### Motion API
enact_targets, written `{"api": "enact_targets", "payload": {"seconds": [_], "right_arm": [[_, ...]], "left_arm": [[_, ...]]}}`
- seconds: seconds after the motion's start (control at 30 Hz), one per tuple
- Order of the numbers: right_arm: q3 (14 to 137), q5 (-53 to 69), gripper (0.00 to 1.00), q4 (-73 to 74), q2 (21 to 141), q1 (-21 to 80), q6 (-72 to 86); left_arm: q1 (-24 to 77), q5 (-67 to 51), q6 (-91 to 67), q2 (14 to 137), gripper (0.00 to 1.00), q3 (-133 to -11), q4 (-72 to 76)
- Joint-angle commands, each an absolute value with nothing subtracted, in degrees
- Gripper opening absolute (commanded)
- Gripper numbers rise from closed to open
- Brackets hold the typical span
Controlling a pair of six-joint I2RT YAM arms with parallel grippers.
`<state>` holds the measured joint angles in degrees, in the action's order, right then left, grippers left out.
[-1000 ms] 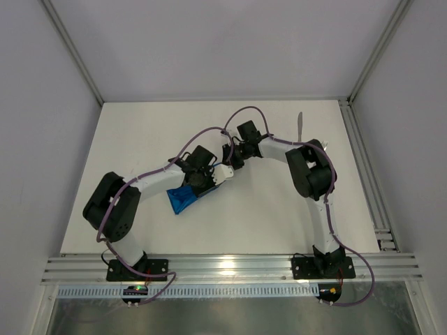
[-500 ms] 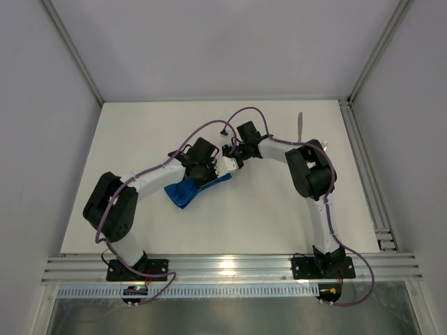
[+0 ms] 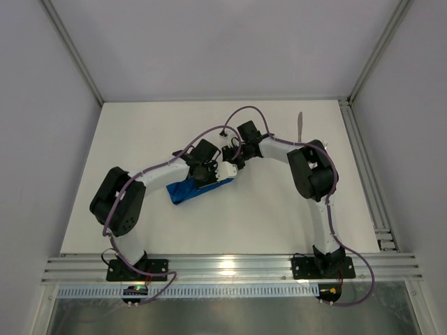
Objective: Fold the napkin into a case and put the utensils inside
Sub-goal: Fold the 2/3-rectangle-folded napkin at the center of the board.
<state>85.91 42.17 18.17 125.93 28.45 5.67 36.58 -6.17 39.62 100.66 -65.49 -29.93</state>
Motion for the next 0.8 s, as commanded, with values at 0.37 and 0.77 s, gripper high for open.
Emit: {"api": "enact_targets", "payload": {"seconds": [0.37, 0.77], "right_arm": [[82.01, 46.58, 0.6, 10.74, 115.4, 24.09, 2.19], [59.07, 54.76, 0.76, -32.93, 107.84, 23.2, 12.48]], "left_arm": [[33.75, -14.94, 44.82, 99.05, 0.24, -65.66, -33.75], [33.66, -16.08, 45.62, 99.4, 0.25, -65.65, -33.4]]}}
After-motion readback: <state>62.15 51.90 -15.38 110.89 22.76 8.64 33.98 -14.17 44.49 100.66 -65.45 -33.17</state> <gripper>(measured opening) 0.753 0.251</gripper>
